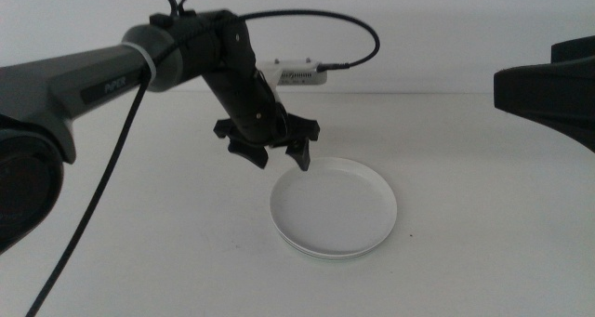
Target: Stack the three bowls on top of each other.
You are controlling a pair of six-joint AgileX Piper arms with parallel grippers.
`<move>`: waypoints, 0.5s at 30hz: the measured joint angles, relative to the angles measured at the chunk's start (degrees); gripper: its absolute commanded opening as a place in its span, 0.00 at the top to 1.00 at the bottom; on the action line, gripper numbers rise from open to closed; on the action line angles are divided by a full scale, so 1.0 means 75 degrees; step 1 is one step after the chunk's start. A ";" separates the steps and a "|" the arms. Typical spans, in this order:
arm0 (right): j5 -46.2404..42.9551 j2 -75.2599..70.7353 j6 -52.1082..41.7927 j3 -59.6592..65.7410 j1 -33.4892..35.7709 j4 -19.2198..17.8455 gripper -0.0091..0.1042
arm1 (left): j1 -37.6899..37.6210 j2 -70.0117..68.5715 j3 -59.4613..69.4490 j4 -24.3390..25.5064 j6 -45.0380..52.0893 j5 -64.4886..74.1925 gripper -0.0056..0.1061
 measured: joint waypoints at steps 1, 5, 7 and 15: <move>0.0000 0.0000 0.0000 0.0000 0.0000 0.0000 0.10 | 0.0000 0.0000 -0.0153 0.0077 0.0000 0.0137 0.16; 0.0000 0.0000 0.0000 0.0000 0.0000 0.0000 0.10 | 0.0000 -0.0232 -0.0545 0.0968 -0.0515 0.0646 0.11; 0.0000 0.0000 0.0000 0.0000 0.0000 0.0000 0.10 | 0.0000 -0.0582 -0.0566 0.1635 -0.0829 0.0776 0.11; 0.0000 0.0000 0.0000 0.0000 0.0000 0.0000 0.10 | 0.0863 -0.3013 0.0055 0.2535 -0.1093 0.0695 0.11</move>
